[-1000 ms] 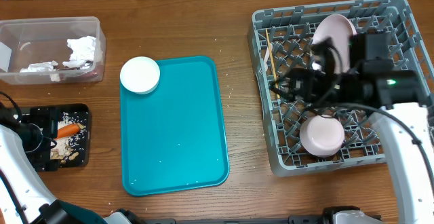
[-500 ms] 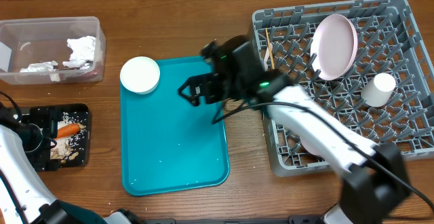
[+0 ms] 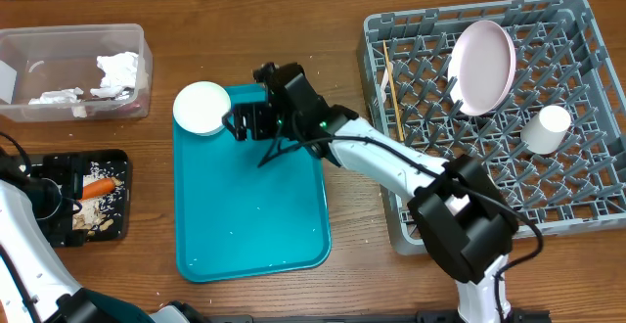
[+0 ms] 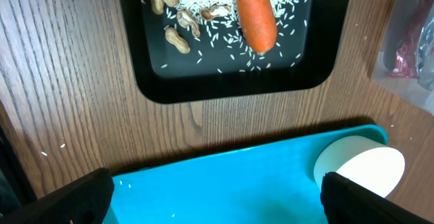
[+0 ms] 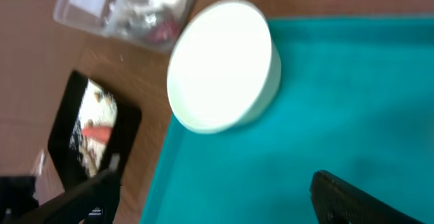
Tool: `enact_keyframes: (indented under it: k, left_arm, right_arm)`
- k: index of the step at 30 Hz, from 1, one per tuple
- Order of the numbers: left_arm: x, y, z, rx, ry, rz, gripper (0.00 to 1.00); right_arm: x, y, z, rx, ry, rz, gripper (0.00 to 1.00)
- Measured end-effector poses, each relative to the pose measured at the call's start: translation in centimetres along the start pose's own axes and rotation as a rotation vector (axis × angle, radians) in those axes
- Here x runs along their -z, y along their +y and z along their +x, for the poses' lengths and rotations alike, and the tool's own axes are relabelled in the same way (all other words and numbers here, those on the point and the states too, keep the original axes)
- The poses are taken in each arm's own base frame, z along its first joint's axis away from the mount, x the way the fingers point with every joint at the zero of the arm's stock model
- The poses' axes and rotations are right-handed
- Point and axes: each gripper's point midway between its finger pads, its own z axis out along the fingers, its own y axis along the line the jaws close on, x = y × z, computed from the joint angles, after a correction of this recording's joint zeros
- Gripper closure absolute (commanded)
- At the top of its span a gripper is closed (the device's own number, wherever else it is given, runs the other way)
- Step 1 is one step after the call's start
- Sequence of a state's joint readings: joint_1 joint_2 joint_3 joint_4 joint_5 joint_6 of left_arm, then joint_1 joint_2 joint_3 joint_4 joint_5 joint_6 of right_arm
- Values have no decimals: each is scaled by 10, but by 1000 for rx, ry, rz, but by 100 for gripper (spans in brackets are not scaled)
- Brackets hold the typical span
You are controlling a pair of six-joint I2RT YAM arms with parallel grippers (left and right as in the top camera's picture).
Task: Sort waste into correct bins and load items into the dishwasher rack
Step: 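Lower the right gripper and grasp the white bowl's rim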
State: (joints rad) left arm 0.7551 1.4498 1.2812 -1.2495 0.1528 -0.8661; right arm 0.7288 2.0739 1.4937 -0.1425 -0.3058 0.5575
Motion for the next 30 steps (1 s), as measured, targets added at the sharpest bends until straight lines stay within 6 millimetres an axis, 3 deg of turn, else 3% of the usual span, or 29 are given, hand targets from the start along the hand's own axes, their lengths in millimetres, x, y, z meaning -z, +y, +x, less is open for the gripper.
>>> enact_keyframes:
  k: [5,13,20,30]
  left_arm:
    - [0,0,0,0,0,0,0]
    - [0,0,0,0,0,0,0]
    - [0,0,0,0,0,0,0]
    - [0,0,0,0,0,0,0]
  right_arm:
    - [-10,1,-18,-4,-53,11,14]
    - [-20,-13,-23,-5,-99,52,16]
    - [-25,-9,-33,-13,-145,33,18]
    - [-68,-35,12,-29,-34,94,18]
